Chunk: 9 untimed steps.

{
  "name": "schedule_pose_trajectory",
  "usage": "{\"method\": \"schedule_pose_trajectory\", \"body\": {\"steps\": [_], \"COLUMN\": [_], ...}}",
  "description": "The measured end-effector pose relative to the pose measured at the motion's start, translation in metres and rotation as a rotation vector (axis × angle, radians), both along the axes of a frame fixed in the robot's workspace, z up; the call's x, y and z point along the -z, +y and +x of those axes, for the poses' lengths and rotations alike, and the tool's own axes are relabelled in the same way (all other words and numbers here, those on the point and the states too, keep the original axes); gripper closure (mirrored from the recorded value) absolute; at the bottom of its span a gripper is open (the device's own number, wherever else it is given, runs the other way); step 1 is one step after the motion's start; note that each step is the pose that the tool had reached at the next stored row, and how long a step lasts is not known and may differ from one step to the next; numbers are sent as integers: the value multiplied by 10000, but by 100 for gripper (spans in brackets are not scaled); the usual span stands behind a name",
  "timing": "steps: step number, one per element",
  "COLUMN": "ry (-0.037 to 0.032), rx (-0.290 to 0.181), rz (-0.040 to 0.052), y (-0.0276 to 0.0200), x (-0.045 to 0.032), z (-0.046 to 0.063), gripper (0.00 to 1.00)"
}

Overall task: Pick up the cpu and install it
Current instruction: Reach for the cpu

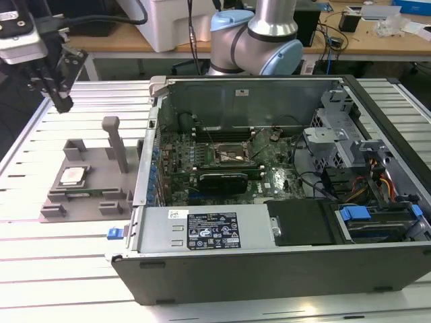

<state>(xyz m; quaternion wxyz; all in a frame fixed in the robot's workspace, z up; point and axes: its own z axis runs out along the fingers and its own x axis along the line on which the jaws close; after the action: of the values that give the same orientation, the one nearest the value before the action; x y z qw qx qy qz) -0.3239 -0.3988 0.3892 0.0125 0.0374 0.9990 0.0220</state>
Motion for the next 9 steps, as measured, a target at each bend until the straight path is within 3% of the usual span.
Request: {"method": "schedule_pose_trajectory", "body": {"steps": [2,9], "ry": [0,1], "rx": [0,1], "rz": [-1,-1], "y": [0,0], "x": [5,11], "z": [-148,-385], "gripper": [89,89]}}
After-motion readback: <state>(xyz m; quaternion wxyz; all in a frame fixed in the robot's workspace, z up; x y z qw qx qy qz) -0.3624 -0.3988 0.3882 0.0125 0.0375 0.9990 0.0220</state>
